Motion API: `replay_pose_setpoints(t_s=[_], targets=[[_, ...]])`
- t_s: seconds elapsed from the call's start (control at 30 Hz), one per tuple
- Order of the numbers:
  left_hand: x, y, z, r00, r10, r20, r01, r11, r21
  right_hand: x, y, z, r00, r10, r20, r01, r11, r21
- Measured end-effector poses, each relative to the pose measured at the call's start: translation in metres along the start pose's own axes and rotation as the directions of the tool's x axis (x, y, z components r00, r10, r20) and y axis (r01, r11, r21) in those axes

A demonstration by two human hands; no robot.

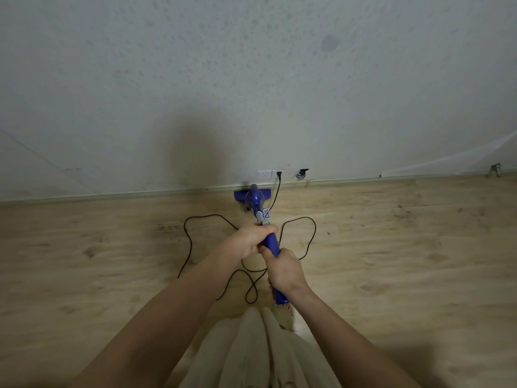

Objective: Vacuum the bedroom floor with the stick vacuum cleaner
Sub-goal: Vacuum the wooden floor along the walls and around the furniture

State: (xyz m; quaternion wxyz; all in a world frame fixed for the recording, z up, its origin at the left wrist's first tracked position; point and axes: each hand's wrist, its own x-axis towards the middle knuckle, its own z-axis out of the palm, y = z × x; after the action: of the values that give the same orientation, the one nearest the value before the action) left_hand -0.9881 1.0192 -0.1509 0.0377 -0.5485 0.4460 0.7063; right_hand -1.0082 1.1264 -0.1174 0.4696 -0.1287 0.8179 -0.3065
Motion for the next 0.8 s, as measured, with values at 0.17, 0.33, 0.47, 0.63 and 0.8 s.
replay_pose_setpoints(t_s=[0.17, 0.33, 0.47, 0.63, 0.8], targets=[[0.002, -0.006, 0.027, 0.998, 0.058, -0.026, -0.056, 0.995, 0.079, -0.007, 0.010, -0.027, 0.999, 0.031, -0.026, -0.032, 0.999, -0.028], [-0.007, -0.003, 0.040, 0.999, 0.037, 0.016, -0.039, 0.988, 0.148, -0.035, 0.007, -0.043, 0.994, 0.107, 0.033, -0.110, 0.983, 0.148], [-0.010, -0.005, 0.040, 0.999, -0.017, 0.047, 0.008, 0.982, 0.187, -0.050, 0.001, -0.051, 0.985, 0.141, 0.096, -0.158, 0.968, 0.195], [-0.012, 0.013, 0.044, 0.998, -0.007, 0.055, -0.001, 0.990, 0.144, -0.038, -0.005, -0.057, 0.994, 0.095, 0.056, -0.105, 0.969, 0.225], [-0.012, 0.007, 0.042, 1.000, 0.013, 0.025, -0.017, 0.988, 0.154, -0.025, 0.004, -0.041, 0.995, 0.087, 0.057, -0.096, 0.981, 0.166]])
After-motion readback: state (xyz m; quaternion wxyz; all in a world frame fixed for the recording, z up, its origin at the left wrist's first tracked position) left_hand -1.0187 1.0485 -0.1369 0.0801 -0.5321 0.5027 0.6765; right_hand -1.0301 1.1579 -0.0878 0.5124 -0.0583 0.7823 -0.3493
